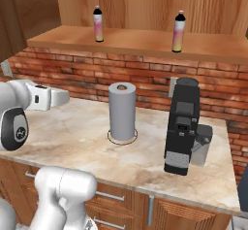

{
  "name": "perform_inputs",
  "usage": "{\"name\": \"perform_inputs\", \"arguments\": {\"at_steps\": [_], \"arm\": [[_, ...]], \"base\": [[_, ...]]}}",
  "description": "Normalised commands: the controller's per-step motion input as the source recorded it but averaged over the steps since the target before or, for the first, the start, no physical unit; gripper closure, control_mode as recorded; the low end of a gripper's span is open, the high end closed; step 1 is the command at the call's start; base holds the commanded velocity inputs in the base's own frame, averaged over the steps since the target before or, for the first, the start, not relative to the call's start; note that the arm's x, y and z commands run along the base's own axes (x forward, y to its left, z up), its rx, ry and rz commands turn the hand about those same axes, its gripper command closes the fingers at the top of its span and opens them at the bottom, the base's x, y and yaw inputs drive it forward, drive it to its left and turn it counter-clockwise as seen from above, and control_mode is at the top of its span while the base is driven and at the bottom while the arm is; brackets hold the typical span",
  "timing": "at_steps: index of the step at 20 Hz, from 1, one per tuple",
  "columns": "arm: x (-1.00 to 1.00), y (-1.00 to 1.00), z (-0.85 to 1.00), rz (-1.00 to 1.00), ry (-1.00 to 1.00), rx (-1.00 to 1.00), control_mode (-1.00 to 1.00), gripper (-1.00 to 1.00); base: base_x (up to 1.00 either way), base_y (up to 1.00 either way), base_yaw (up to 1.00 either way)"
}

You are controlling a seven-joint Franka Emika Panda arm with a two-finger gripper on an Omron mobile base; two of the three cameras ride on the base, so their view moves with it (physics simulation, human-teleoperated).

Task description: Sort all alcoholic drinks to one cabinet, and non-alcoholic drinks to the other.

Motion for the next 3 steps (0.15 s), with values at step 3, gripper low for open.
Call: {"name": "perform_inputs", "arguments": {"at_steps": [3], "arm": [[-0.66, 0.0, -0.87, 0.0, 0.15, 0.0, -1.0, -1.0]], "base": [[0.0, 0.0, 0.0]]}}
